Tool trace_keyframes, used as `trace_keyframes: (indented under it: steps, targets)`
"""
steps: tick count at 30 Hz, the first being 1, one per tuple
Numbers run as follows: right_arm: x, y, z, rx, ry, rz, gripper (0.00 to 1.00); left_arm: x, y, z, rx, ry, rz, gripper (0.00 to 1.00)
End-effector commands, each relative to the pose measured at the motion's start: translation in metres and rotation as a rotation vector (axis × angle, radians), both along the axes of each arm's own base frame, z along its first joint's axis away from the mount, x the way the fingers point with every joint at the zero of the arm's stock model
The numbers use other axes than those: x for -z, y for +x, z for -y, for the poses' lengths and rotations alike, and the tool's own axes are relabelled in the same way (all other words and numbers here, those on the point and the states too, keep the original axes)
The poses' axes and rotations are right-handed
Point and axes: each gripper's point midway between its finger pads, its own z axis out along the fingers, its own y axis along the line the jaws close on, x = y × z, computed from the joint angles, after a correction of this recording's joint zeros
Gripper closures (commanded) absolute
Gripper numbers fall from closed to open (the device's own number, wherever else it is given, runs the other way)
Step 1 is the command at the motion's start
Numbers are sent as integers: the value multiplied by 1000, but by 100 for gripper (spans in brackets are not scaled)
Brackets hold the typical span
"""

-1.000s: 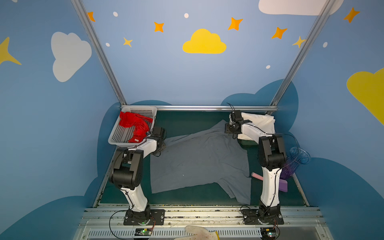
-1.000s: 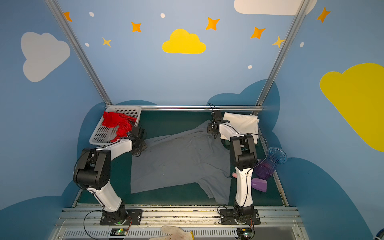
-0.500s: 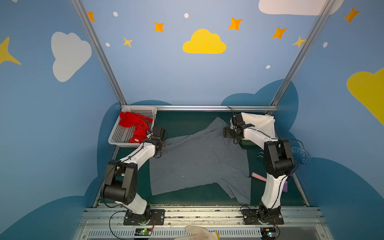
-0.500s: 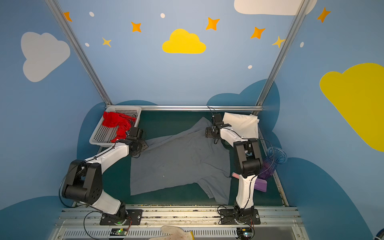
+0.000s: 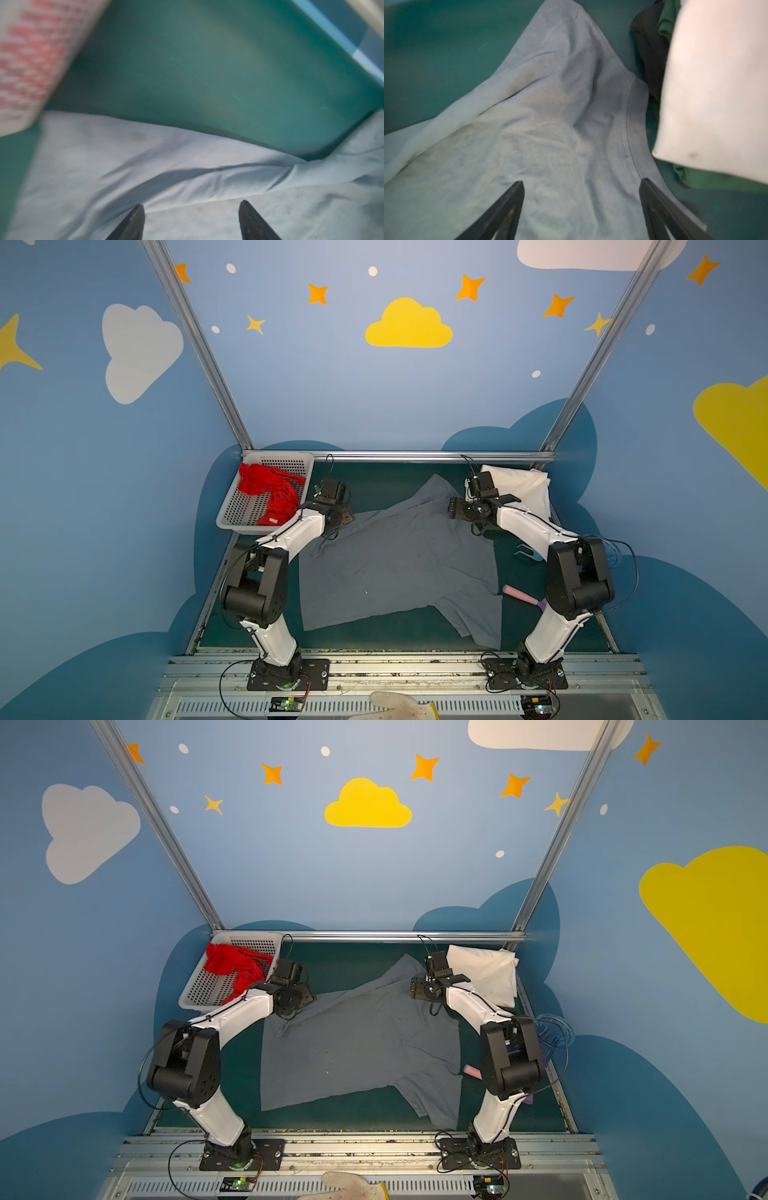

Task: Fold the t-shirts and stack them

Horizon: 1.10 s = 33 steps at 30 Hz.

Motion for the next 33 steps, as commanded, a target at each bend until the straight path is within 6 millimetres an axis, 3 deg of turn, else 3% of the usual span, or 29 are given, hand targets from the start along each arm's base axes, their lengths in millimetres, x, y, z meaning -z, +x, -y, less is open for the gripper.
trace_keyframes:
  steps: [1,5,15,25,29,33]
  targets:
    - [-19,-18,5,21,20,18,15,10,13,26,82,-43,-28,30]
    - [-24,-36,11,28,30,15,15,20,32,59,155,-80,-41,30]
    - [-7,-62,26,64,8,-41,15,41,69,124,286,-114,-83,32]
    - [-7,-66,37,90,-2,-51,15,58,80,151,335,-89,-137,36]
    - [-6,-67,38,91,0,-56,15,58,78,158,345,-100,-134,63]
    - [-6,-66,38,90,7,-53,15,52,76,167,364,-121,-113,81]
